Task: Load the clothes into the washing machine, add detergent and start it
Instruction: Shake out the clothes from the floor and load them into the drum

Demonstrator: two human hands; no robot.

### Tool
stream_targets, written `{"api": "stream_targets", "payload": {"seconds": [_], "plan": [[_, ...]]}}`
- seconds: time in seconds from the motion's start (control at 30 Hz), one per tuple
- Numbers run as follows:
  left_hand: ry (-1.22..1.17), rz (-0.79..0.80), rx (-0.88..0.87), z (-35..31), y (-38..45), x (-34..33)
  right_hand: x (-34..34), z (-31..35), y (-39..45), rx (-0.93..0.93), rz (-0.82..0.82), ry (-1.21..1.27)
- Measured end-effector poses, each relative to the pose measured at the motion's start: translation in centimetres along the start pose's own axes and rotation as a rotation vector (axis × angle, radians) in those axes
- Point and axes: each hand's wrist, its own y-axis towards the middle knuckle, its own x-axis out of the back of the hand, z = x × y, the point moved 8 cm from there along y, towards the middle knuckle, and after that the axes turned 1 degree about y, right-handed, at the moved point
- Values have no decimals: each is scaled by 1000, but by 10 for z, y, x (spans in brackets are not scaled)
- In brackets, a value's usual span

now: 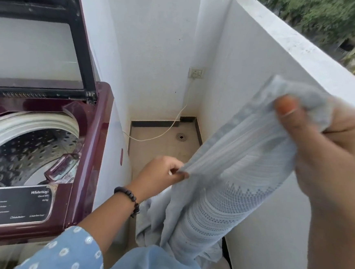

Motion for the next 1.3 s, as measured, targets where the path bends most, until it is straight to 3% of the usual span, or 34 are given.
{"api": "stream_targets", "payload": {"seconds": [0.13,0.23,0.33,0.43,0.5,0.6,0.8,0.9,1.0,1.07,1.13,1.2,1.23,1.3], "plan": [[-59,38,166,49,-5,-20,36,5,4,24,-227,-9],[-228,-23,169,37,-4,0,46,-24,1,-111,-257,-58],[-299,10,7,-16,1,23,29,-71,-13,-281,-178,-43],[-393,24,-116,-67,1,38,-25,-104,-32,-375,66,3],[-445,-55,-139,-87,1,50,-61,-110,-45,-400,277,27],[-548,-142,-68,-89,-2,62,-74,-122,-56,-472,413,47],[-648,-141,9,-88,-18,64,-61,-127,-55,-433,500,-270],[-627,-150,41,-81,-25,67,-46,-123,-53,-504,495,-224],[-500,-192,53,-68,-32,72,-20,-116,-41,-498,301,-140],[-451,-124,50,-64,-37,69,4,-108,-29,-388,112,-322],[-435,158,47,-67,-44,53,15,-99,-22,-318,29,-515],[-286,479,57,-70,-58,40,8,-92,-19,-303,26,-444],[-185,542,57,-70,-63,39,2,-88,-19,-304,46,-348],[-26,377,37,-72,-55,57,-12,-78,-17,-284,105,-157]]}}
